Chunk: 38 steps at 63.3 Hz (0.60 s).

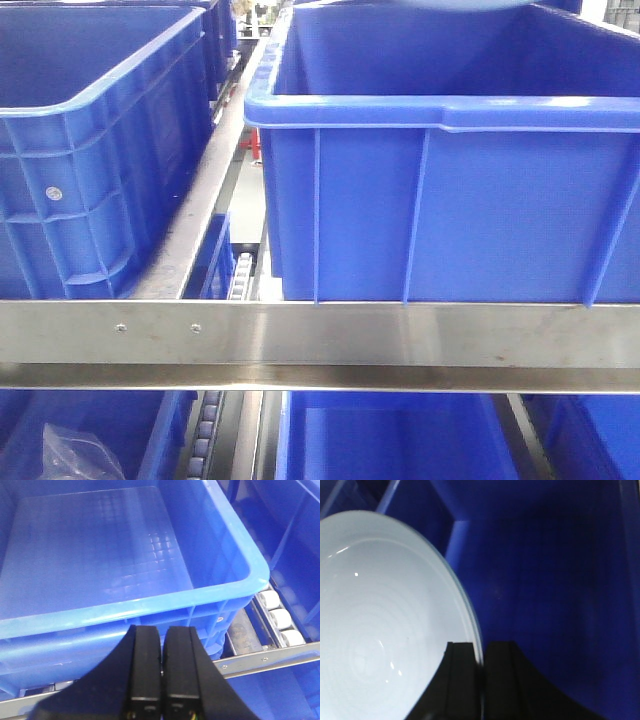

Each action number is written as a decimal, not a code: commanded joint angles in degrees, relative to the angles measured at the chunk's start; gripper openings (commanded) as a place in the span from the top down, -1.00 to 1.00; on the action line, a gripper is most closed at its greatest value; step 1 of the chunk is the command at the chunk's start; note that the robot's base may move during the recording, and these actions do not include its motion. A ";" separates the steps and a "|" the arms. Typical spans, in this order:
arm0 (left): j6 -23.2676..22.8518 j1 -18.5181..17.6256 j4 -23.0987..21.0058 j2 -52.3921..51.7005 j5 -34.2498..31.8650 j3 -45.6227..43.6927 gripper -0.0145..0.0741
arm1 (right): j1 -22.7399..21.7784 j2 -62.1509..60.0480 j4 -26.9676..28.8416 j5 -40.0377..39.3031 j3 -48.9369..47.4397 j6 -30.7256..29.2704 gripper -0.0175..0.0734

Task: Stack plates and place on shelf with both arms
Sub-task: 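Lower the stack into the blue bin, open the right gripper, withdraw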

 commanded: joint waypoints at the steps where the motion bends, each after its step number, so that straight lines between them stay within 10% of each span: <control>1: -0.26 0.06 -0.47 -0.01 -4.62 -1.63 0.48 | -0.41 3.59 1.02 -4.80 -4.34 -0.09 0.49; 38: -0.26 0.06 -0.47 -0.01 -4.62 -1.63 0.48 | -0.41 20.32 0.99 -5.04 -7.79 -2.12 0.49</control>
